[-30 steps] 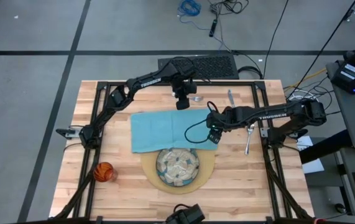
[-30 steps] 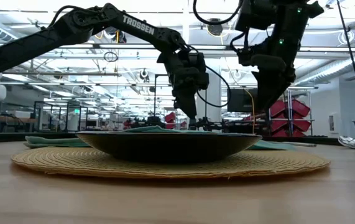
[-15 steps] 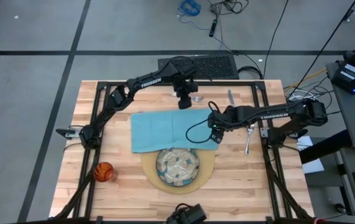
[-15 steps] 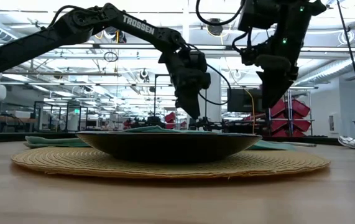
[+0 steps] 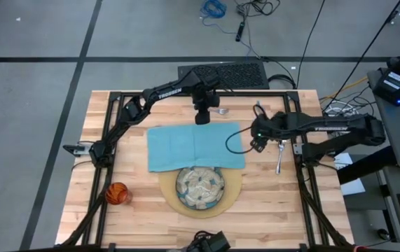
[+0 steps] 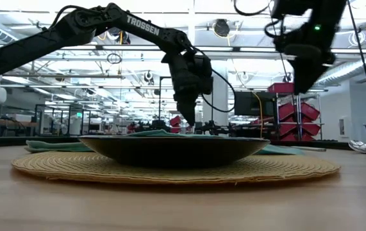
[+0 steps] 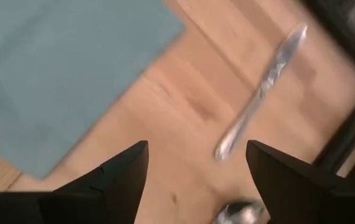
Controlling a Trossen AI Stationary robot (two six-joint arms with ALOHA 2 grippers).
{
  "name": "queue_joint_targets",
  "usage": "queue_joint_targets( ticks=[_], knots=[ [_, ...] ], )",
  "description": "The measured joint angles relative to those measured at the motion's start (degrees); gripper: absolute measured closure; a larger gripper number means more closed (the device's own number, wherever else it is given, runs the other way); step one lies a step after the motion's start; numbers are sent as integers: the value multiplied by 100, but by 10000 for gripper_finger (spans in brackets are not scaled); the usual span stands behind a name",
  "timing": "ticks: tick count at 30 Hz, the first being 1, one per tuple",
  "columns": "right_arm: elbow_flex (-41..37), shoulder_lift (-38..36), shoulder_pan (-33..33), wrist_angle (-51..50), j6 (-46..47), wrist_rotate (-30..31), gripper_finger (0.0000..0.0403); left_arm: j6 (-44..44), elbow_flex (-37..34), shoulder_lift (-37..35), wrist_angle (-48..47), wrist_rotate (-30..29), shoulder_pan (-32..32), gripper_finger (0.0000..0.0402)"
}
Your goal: Set table place
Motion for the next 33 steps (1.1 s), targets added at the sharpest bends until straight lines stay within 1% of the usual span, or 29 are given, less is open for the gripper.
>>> queue_joint_targets(
  ticks=[2, 8, 12, 14, 16, 19, 25, 26, 28, 30, 33],
  knots=[
    [-332, -188, 49, 134, 262, -292, 140, 83, 12, 0, 96, 0, -3, 288],
    [-1684, -457, 322, 1673, 476, -748, 140, -73, 31, 0, 1170, -37, -33, 288],
    [-2293, -467, 346, 2547, 492, -828, 140, -224, 32, 0, 1429, -60, -106, 303],
    [-2441, -467, 333, 2788, 466, -835, 140, -372, 31, 0, 1583, 2, -159, 317],
    [-2479, -467, 304, 2834, 461, -849, 140, -538, 32, 0, 1641, 273, -222, 331],
    [-2479, -467, 299, 2885, 454, -929, 140, -864, 33, 27, 1468, 719, -329, 343],
    [-2477, -467, 300, 3053, 384, -1098, 140, -1106, 37, 224, 774, 742, -300, 346],
    [-2477, -467, 307, 3087, 364, -1105, 140, -1137, 35, 302, 615, 693, -269, 346],
    [-2477, -467, 310, 3164, 322, -1120, 140, -1268, 25, 362, 452, 326, -233, 346],
    [-2477, -467, 310, 3215, 303, -1124, 140, -1270, 24, 341, 129, 103, -225, 346],
    [-2477, -467, 310, 3314, 206, -1126, 140, -1121, 34, 294, -45, -538, -342, 346]
  ],
)
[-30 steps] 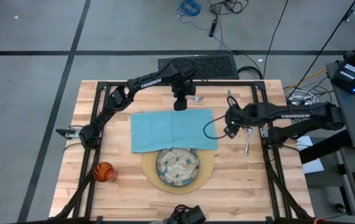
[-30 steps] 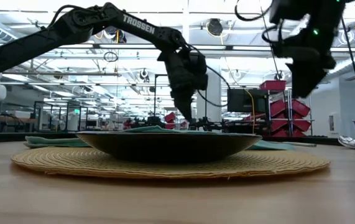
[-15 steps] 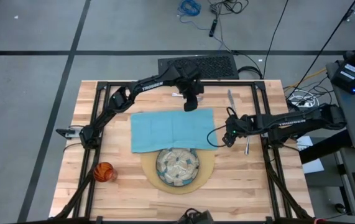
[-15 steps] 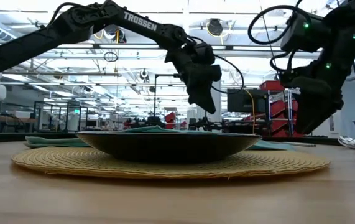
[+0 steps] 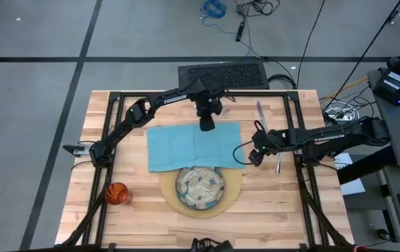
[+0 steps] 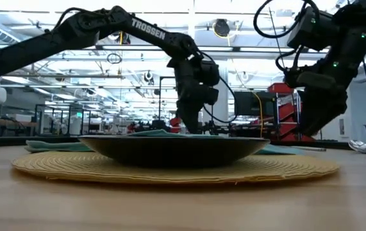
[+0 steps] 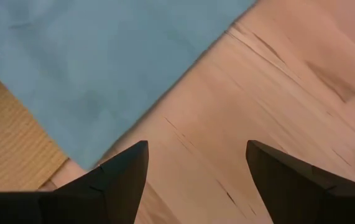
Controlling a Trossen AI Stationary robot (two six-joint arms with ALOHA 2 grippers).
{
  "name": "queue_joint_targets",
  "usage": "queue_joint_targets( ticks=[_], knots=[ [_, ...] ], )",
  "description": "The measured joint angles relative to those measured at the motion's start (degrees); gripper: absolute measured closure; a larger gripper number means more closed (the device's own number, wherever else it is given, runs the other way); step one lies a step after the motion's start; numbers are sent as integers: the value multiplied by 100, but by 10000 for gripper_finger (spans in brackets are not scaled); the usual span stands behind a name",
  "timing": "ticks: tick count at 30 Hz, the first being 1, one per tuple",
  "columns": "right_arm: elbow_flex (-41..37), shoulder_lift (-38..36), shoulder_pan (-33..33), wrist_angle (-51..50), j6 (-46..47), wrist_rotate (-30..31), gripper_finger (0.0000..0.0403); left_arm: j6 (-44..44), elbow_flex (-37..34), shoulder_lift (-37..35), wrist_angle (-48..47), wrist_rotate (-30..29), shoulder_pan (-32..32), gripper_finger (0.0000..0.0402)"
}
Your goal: Set table place
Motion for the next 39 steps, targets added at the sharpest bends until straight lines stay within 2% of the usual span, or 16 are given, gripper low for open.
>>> queue_joint_targets(
  ticks=[2, 6, 13, 18, 24, 29, 35, 39],
  knots=[
    [0, 0, 0, 38, -29, 0, 140, 76, -3, -25, 14, -404, -71, 346],
    [2, 1, 2, 169, -106, -96, 140, 187, -3, -65, 7, -521, -108, 332],
    [2, 0, 2, 229, -123, -126, 140, 127, -3, -63, -71, -799, -133, 271],
    [2, 2, 2, 300, -164, -136, 140, 83, -11, -61, -475, -1351, -106, 237],
    [2, 2, 2, 482, -233, -143, 140, 114, -44, -50, -341, -1259, 18, 233],
    [2, 2, 2, 496, -253, -145, 140, -14, -47, -43, -1133, -1261, 20, 233],
    [2, 2, 2, 500, -257, -156, 140, 160, -52, -41, -1085, -1083, 162, 233],
    [2, 2, 0, 500, -291, -251, 140, 298, -242, -39, -1072, -600, 369, 233]
  ],
)
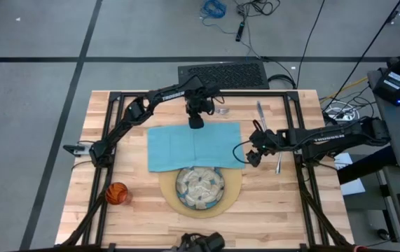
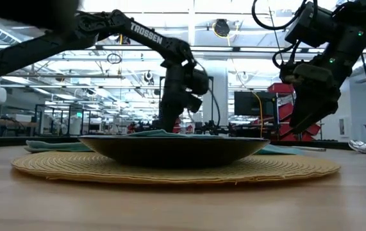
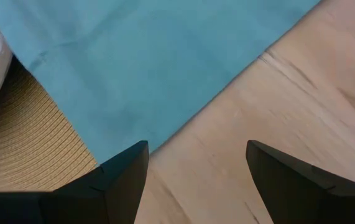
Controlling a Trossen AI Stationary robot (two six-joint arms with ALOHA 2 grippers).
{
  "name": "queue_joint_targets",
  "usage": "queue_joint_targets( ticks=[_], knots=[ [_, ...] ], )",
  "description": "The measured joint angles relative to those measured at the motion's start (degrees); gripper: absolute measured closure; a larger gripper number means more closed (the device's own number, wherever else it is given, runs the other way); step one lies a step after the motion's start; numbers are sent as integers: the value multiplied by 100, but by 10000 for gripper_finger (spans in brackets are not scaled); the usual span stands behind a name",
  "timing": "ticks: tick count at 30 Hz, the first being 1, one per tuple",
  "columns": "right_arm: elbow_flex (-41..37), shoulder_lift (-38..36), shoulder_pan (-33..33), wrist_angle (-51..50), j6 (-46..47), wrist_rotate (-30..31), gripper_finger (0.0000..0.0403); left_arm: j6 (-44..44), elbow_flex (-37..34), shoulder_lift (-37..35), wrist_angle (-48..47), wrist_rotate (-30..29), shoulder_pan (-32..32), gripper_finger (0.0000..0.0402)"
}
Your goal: Set table place
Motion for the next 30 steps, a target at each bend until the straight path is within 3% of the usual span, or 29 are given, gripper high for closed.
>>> queue_joint_targets(
  ticks=[12, 26, 30],
  knots=[
    [0, 0, 2, 11, -67, -18, 140, 26, -220, 7, 247, 1182, 229, 233],
    [0, 0, 0, 20, 97, -151, 140, 20, -430, 7, -135, 1118, 390, 233],
    [0, 2, 0, 115, 123, -153, 140, -409, -434, 7, -156, 859, 380, 233]
  ],
)
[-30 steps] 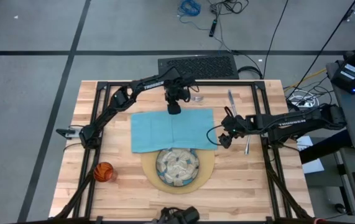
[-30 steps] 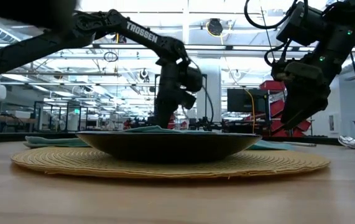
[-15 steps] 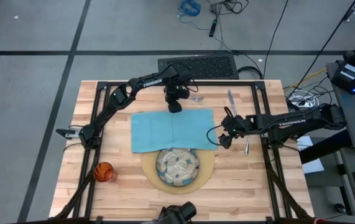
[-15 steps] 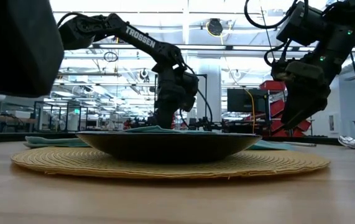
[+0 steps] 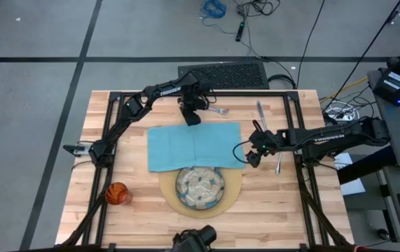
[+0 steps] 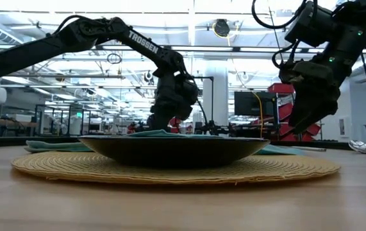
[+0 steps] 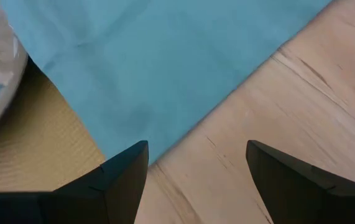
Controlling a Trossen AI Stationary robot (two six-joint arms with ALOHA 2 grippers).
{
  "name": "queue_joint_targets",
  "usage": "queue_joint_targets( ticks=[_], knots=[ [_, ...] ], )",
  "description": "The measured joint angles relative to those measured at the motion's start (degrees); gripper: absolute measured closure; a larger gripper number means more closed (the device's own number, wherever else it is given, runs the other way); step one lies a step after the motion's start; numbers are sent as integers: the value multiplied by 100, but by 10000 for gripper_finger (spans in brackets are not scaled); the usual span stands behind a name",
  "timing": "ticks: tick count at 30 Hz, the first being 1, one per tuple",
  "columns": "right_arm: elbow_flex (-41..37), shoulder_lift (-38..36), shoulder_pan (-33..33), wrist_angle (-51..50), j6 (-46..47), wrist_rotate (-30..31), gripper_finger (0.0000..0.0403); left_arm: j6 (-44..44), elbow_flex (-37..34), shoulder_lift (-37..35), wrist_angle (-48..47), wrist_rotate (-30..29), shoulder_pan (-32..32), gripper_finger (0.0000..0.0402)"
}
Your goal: Set table place
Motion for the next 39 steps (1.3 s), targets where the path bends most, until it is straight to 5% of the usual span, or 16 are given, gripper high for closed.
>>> queue_joint_targets(
  ticks=[12, 21, 27, 39],
  knots=[
    [2, 0, 1, 633, 35, 185, 140, -3054, 2, -68, 582, -545, -375, 233],
    [2, 0, 2, 628, -555, 313, 140, -3709, 0, -176, -354, -1731, -550, 233],
    [2, 0, 1, 590, -737, 310, 140, -4377, 11, -577, 89, -1721, -882, 233],
    [2, 0, 2, 543, -793, 296, 140, -5606, 4, -281, 543, -1347, -1069, 233]
  ],
)
